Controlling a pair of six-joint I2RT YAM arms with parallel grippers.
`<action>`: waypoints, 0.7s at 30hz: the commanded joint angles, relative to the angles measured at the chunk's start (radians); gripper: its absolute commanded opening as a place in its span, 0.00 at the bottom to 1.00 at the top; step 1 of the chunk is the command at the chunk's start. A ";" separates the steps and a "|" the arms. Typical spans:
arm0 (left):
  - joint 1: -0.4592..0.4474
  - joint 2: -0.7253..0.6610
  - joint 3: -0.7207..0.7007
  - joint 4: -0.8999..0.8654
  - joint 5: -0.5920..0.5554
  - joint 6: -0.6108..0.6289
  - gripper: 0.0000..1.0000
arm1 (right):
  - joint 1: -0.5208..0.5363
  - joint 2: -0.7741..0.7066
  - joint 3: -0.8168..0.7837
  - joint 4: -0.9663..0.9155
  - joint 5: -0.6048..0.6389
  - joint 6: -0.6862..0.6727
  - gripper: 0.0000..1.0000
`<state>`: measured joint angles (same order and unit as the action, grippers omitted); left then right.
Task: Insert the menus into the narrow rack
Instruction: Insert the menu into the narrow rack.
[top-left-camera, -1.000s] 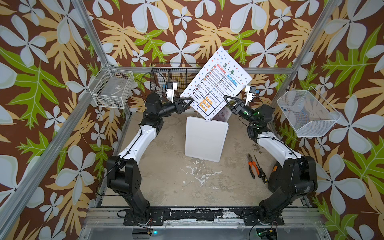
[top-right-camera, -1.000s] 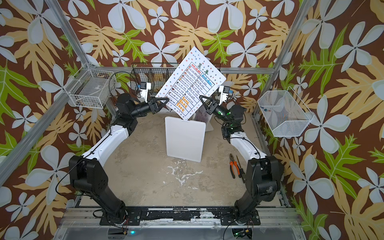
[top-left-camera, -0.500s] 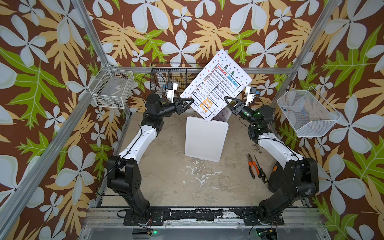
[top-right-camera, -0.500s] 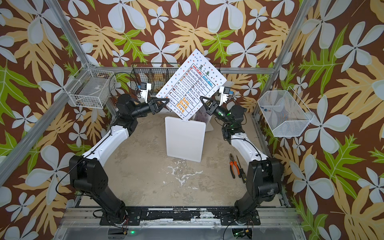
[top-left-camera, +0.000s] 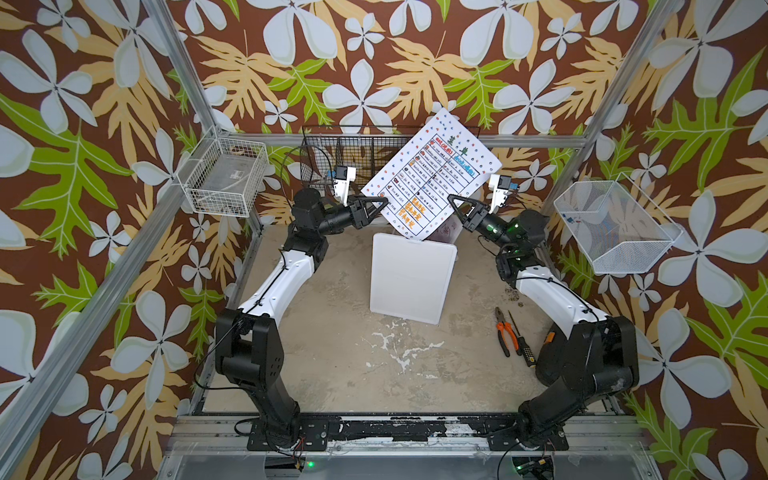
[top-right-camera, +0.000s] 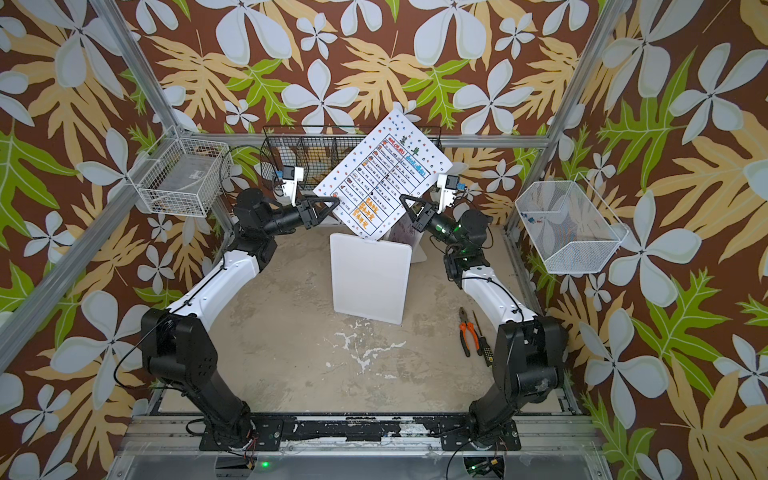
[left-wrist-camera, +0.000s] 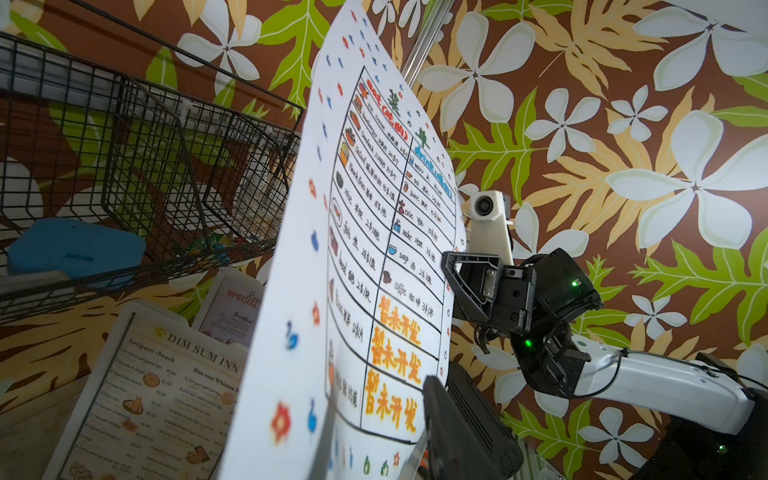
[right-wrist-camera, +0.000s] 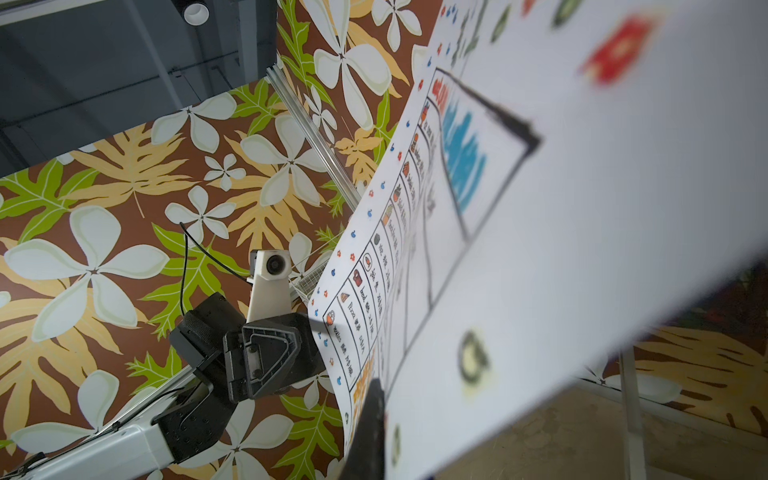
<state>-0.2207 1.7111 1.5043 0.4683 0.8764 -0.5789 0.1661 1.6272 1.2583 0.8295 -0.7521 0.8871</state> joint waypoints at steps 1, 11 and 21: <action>-0.002 0.007 0.004 0.049 0.018 -0.010 0.39 | 0.003 -0.007 0.003 0.024 -0.008 -0.041 0.00; -0.001 0.022 0.037 0.053 0.022 -0.022 0.40 | 0.003 0.023 0.047 0.073 -0.052 -0.071 0.00; -0.001 0.028 0.043 0.051 0.025 -0.023 0.39 | 0.003 0.026 0.069 0.002 -0.030 -0.103 0.00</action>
<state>-0.2214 1.7363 1.5379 0.4961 0.8913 -0.5991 0.1677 1.6539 1.3167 0.8387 -0.7872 0.8043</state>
